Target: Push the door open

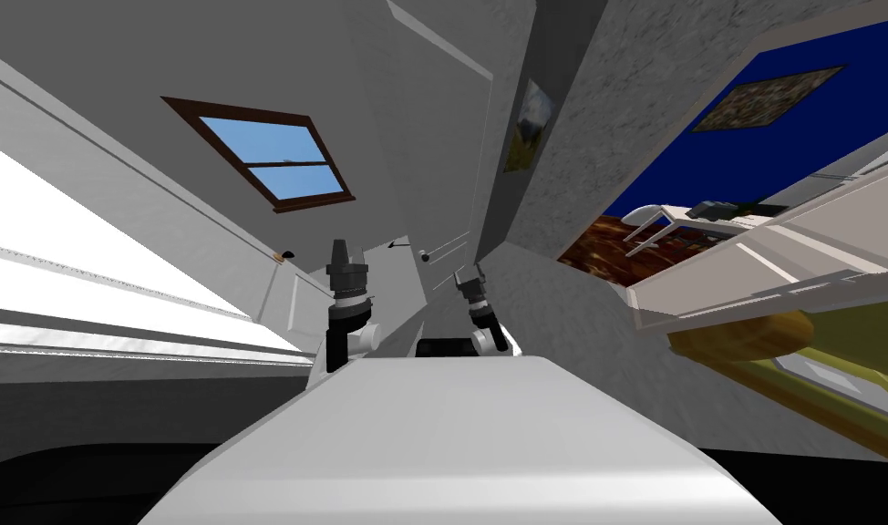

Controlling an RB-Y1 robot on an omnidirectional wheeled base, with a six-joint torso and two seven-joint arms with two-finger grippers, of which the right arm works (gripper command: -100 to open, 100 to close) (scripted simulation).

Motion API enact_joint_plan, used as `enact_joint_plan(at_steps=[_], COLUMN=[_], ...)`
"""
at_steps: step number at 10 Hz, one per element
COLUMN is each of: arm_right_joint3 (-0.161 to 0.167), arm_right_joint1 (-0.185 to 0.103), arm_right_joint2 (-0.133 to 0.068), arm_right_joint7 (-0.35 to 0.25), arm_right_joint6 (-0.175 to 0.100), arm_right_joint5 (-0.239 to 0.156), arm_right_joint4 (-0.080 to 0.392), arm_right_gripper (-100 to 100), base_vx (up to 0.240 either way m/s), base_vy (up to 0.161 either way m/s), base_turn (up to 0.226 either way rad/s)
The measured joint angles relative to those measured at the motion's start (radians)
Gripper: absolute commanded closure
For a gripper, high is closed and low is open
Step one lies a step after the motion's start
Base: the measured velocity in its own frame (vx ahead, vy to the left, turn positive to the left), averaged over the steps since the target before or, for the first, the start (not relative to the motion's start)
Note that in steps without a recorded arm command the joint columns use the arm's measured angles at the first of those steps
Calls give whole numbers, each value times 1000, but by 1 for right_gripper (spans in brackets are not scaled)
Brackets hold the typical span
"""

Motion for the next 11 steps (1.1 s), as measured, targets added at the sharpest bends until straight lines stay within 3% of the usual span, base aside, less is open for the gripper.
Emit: enact_joint_plan(at_steps=[2, 4, 11], arm_right_joint3=[39, 73, 188], arm_right_joint1=[-20, -30, -82], arm_right_joint2=[1, -12, -31], arm_right_joint7=[-47, -100, -264], arm_right_joint6=[-9, -18, -47], arm_right_joint5=[-1, -5, -14], arm_right_joint4=[51, 88, 235], arm_right_gripper=[-100, -100, -100], base_vx=[99, 102, 88], base_vy=[13, 3, 9], base_turn=[-42, -49, -35])
